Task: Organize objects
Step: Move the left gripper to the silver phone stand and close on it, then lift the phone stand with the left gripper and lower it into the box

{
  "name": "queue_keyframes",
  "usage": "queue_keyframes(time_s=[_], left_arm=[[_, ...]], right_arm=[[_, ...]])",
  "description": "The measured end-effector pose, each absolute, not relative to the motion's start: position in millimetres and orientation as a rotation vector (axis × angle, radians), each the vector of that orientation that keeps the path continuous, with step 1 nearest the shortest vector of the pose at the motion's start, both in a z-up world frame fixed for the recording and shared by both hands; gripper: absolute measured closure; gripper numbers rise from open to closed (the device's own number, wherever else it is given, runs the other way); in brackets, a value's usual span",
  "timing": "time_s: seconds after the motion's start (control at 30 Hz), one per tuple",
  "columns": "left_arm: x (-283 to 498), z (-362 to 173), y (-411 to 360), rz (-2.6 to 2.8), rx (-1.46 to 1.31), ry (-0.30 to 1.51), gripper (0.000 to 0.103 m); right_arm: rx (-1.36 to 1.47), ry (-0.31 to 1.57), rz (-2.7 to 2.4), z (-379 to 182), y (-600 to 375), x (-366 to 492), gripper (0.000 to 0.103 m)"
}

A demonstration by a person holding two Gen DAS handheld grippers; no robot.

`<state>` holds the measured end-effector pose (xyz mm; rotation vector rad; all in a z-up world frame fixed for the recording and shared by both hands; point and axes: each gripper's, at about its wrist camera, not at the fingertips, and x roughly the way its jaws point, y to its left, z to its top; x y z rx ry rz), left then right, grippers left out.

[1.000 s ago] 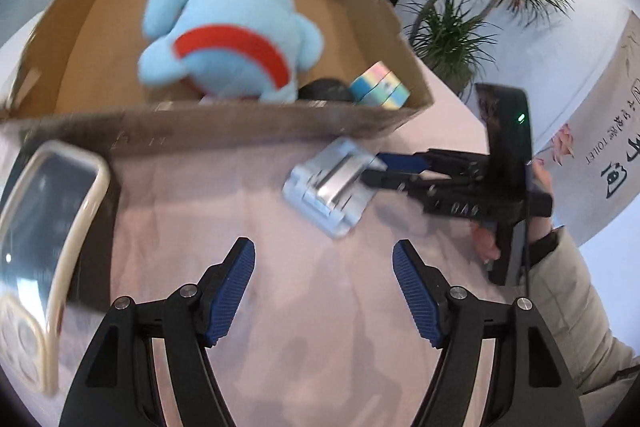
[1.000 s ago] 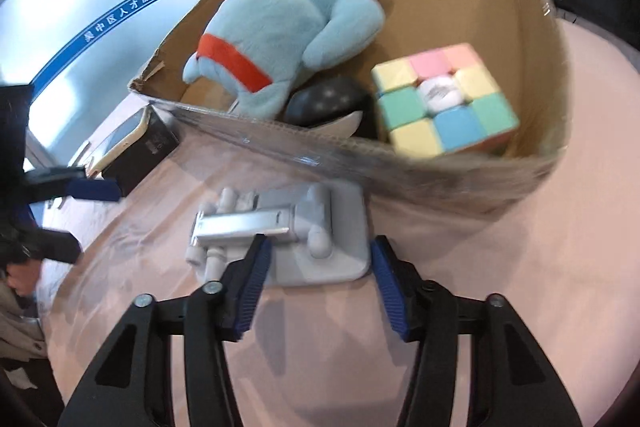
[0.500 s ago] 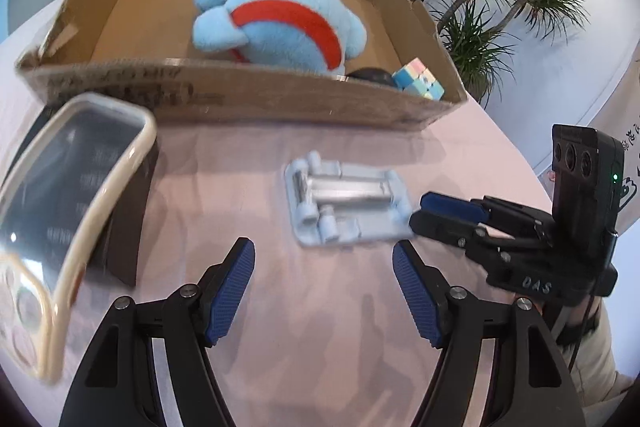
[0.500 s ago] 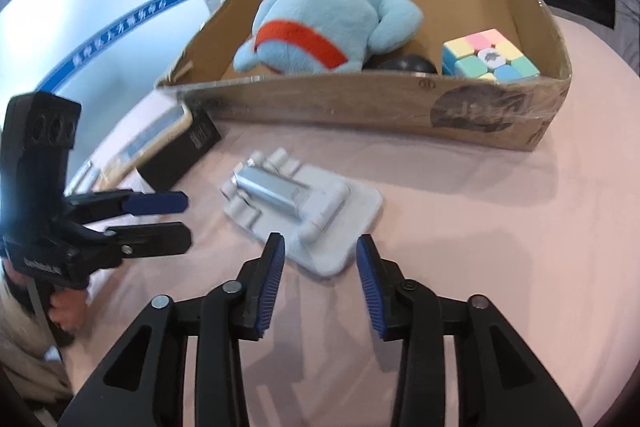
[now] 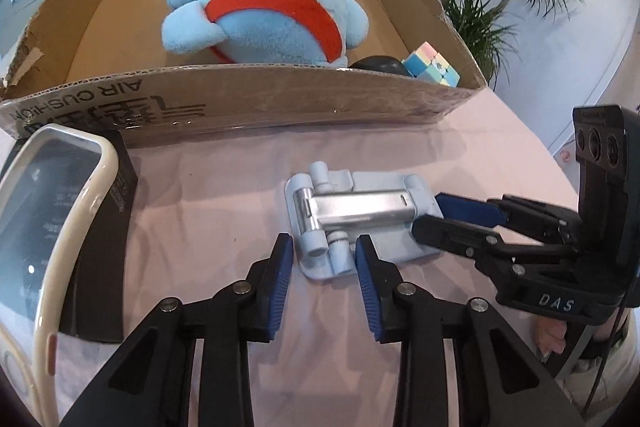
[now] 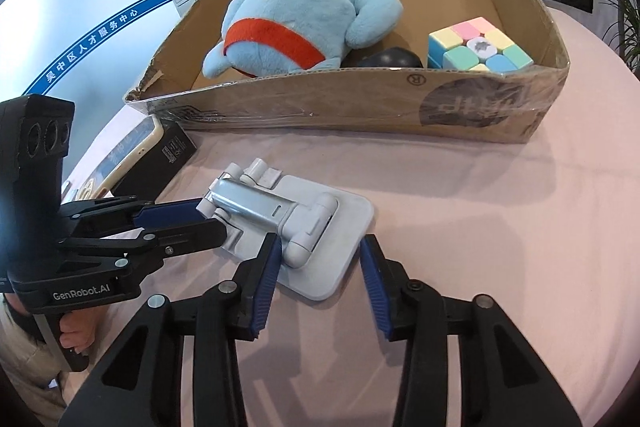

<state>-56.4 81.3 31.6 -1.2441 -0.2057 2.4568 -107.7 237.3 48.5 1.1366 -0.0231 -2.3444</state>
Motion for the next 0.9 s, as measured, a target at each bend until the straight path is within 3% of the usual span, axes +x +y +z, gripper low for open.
queue_keyframes(time_s=[0.4, 0.6, 0.9], left_arm=[[-55.6, 31.1, 83.3, 2.481, -1.210, -0.208, 0.072], [-55.2, 30.4, 82.5, 2.481, -1.212, -0.222, 0.072], [-56.0, 29.2, 79.0, 2.468, -1.214, -0.254, 0.071]], right_arm=[[1.148, -0.047, -2.378, 47.9, 234.7, -106.5, 0.063], [1.150, -0.057, -2.383, 47.6, 232.4, -106.5, 0.057], [1.151, -0.080, -2.387, 47.0, 234.9, -107.1, 0.060]])
